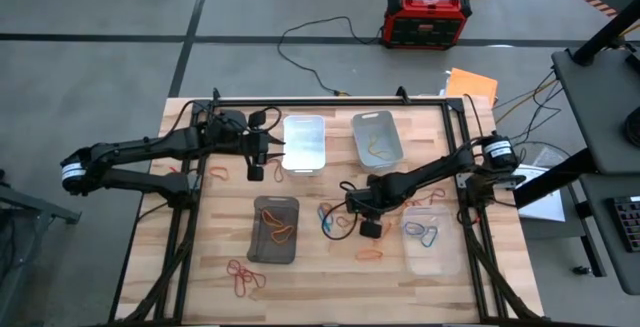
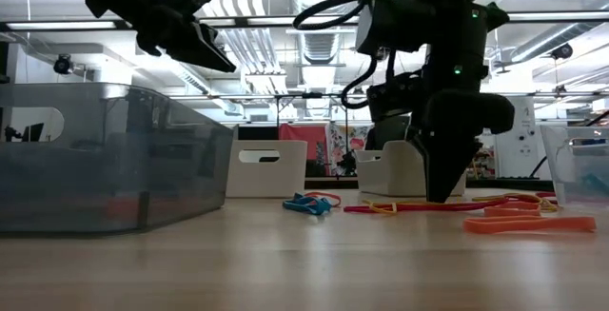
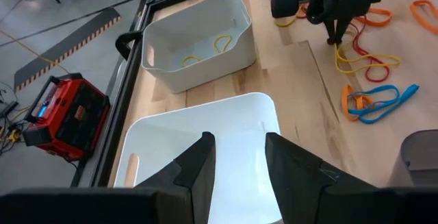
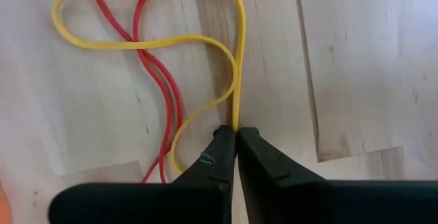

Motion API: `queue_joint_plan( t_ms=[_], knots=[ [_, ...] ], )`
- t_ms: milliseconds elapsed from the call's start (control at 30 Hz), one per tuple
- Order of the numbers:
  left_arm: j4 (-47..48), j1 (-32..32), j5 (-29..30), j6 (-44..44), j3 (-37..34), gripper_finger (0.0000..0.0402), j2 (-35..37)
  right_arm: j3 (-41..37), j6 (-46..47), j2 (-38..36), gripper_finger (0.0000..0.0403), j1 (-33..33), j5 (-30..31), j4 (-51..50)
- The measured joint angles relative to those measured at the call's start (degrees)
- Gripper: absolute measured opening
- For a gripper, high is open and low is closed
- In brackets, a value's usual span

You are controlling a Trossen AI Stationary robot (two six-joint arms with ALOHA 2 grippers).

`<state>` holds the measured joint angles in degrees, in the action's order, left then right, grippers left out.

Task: Sort rubber bands into baskets
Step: Put the yellow rubber band into the gray bin

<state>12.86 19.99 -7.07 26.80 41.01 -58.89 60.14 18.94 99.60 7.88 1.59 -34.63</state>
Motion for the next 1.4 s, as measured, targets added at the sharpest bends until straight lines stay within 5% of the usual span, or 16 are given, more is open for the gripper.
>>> queue_joint_plan(
  t_ms=[867, 1400],
  knots=[
    [-0.3, 0.0, 0.0, -1.8, -0.1, 0.0114, 0.0, 0.7, -3.9, -22.9, 0.0008, -1.0, 16.5, -0.6],
    [-0.7, 0.0, 0.0, -2.8, -0.1, 0.0114, 0.0, 6.7, -16.1, -25.4, 0.0008, -7.7, 33.9, -3.0]
  ],
)
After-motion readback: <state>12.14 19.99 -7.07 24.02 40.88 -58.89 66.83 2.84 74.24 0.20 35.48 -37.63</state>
